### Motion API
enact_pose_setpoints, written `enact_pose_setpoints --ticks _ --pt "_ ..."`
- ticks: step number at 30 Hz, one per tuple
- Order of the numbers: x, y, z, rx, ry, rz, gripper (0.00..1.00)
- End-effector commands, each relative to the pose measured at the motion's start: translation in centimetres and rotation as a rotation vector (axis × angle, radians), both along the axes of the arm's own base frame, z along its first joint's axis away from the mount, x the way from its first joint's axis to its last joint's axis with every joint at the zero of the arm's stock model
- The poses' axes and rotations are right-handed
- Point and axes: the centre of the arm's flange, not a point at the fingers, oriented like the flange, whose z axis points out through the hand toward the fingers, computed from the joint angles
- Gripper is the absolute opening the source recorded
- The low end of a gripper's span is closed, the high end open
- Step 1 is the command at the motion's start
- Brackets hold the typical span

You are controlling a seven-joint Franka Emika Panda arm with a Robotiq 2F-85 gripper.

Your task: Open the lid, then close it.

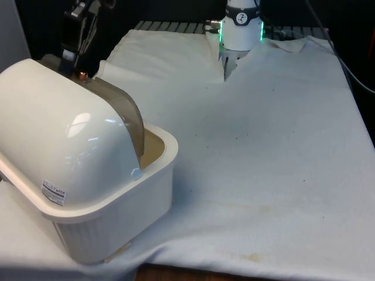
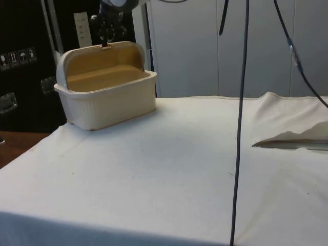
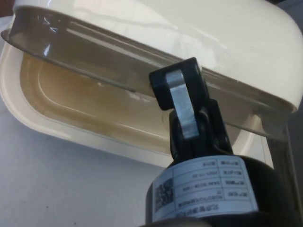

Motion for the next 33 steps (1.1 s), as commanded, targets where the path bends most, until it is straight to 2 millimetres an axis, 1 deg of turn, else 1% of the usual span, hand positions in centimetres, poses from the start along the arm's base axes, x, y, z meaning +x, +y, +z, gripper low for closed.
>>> enact_pose_setpoints --ticks 1,2,3,8,10,11,13,19,20,21,23,28,29,30,33 --pt "-0.6 -0.1 0.2 0.000 0.001 -0.017 0.00" --pt "-0.1 0.0 0.0 0.002 0.002 0.000 0.00" --pt "-0.9 -0.1 0.3 0.005 0.005 -0.019 0.00" --pt "-1.6 0.0 0.3 0.020 0.017 -0.025 0.00" --pt "-1.9 0.2 0.0 0.029 0.030 -0.027 0.00" --pt "-1.7 0.2 0.1 0.030 0.028 -0.012 0.00" --pt "-2.0 0.3 -0.1 0.034 0.038 -0.028 0.00" --pt "-2.0 1.1 -1.5 0.052 0.073 -0.036 0.00" --pt "-2.0 1.0 -1.0 0.054 0.070 -0.022 0.00" --pt "-2.0 1.1 -1.7 0.054 0.077 -0.037 0.00" --pt "-2.0 1.6 -2.0 0.062 0.093 -0.039 0.00" --pt "-2.2 2.1 -2.2 0.075 0.124 -0.044 0.00" --pt "-2.2 1.9 -1.6 0.074 0.126 -0.035 0.00" --pt "-2.3 2.2 -2.2 0.078 0.130 -0.045 0.00" --pt "-2.5 2.4 -2.3 0.087 0.149 -0.047 0.00"
